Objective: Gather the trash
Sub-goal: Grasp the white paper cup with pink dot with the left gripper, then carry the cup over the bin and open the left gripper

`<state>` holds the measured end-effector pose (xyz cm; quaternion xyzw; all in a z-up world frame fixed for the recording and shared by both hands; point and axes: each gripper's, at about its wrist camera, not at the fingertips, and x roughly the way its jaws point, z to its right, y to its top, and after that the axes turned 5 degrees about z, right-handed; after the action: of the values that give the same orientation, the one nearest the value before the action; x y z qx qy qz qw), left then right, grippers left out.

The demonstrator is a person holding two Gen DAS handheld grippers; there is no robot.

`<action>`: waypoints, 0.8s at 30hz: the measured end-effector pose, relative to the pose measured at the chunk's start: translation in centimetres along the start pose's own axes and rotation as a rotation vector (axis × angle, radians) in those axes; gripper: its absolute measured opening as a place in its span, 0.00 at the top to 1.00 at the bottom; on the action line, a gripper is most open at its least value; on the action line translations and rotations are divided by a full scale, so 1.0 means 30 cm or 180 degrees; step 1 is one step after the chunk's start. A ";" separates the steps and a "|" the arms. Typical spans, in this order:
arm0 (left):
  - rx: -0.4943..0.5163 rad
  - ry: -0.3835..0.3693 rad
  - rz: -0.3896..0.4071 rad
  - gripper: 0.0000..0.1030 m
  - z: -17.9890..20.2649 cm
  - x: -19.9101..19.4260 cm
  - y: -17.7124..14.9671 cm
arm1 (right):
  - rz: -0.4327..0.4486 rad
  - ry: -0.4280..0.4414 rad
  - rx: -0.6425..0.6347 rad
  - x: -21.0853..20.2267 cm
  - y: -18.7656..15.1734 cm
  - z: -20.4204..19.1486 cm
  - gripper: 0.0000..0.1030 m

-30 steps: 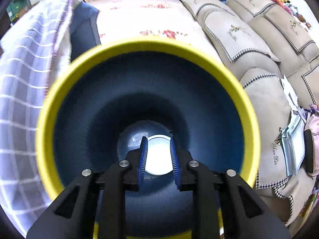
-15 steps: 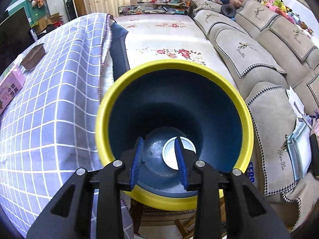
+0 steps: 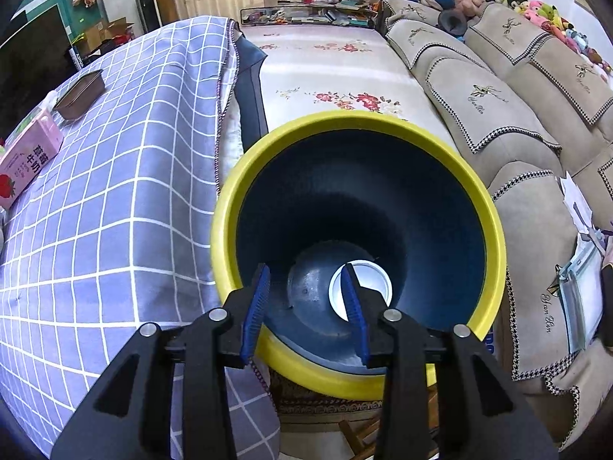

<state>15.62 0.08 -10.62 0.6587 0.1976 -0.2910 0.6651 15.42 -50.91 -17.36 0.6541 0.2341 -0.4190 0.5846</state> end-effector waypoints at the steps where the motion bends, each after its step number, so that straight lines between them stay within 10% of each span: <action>1: -0.0025 -0.0038 -0.0019 0.28 -0.003 0.002 0.002 | 0.0000 0.0006 -0.0005 -0.001 -0.001 -0.002 0.64; 17: 0.0301 -0.0046 0.0148 0.41 0.052 -0.235 0.011 | 0.0169 0.0148 -0.0025 -0.086 -0.012 -0.011 0.64; 24: 0.0603 -0.0472 0.0252 0.41 0.223 -0.293 0.070 | 0.0340 0.0181 0.0054 -0.160 -0.036 0.024 0.64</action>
<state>9.54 -5.51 -2.98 0.7025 0.0934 -0.3298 0.6237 11.76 -50.51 -14.01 0.6822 0.2118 -0.3704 0.5937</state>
